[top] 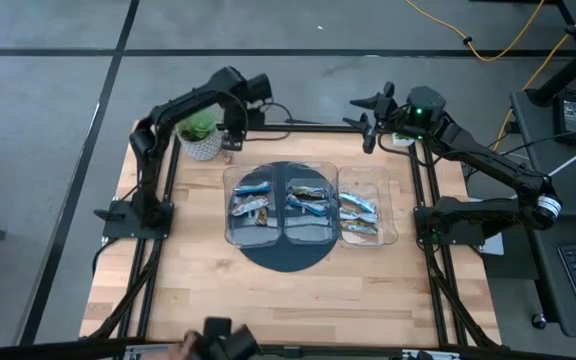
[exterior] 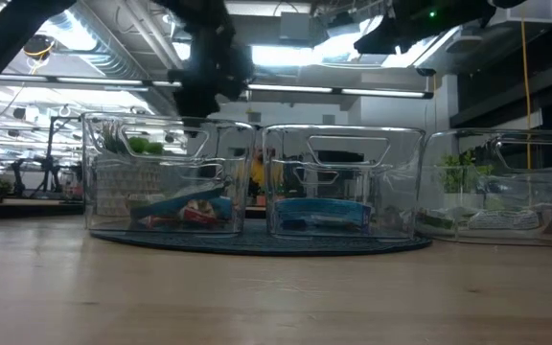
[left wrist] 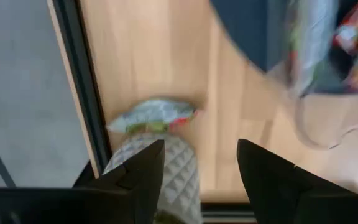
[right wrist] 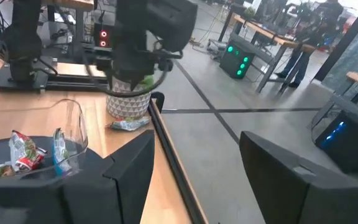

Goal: Pick and place Granola Bars by type
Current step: Put the red granola bar into the left transparent bin

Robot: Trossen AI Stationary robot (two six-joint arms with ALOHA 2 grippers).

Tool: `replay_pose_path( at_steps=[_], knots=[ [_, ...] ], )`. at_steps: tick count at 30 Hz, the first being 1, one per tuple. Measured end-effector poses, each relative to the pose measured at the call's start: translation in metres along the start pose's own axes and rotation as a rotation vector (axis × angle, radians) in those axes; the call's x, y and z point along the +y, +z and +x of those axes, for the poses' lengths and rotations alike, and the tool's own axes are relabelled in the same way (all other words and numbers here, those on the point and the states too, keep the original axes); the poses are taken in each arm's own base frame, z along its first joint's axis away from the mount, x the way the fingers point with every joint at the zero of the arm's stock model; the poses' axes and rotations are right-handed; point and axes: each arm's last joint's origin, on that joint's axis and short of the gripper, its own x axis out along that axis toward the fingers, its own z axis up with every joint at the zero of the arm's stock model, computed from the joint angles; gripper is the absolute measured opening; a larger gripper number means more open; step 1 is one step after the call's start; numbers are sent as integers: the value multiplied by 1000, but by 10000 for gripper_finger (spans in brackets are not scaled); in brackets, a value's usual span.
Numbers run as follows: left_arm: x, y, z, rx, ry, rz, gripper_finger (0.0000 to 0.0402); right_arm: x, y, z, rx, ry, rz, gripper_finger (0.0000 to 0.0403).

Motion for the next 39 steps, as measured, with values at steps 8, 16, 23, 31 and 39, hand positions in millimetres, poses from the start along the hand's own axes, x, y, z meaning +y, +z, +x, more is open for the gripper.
replay_pose_path(
  at_steps=[8,16,23,31,39],
  knots=[
    [35,-27,39,56,-13,-19,196,0,-9,13,44,15,23,239],
    [35,-23,82,127,-77,126,196,0,-17,25,80,27,31,239],
    [32,-23,101,120,-81,208,196,0,-18,25,82,28,29,239],
    [24,-14,117,102,-52,343,196,0,-18,25,82,29,10,239],
    [11,-17,136,138,-104,403,196,0,-18,25,87,32,11,239]
  ],
)
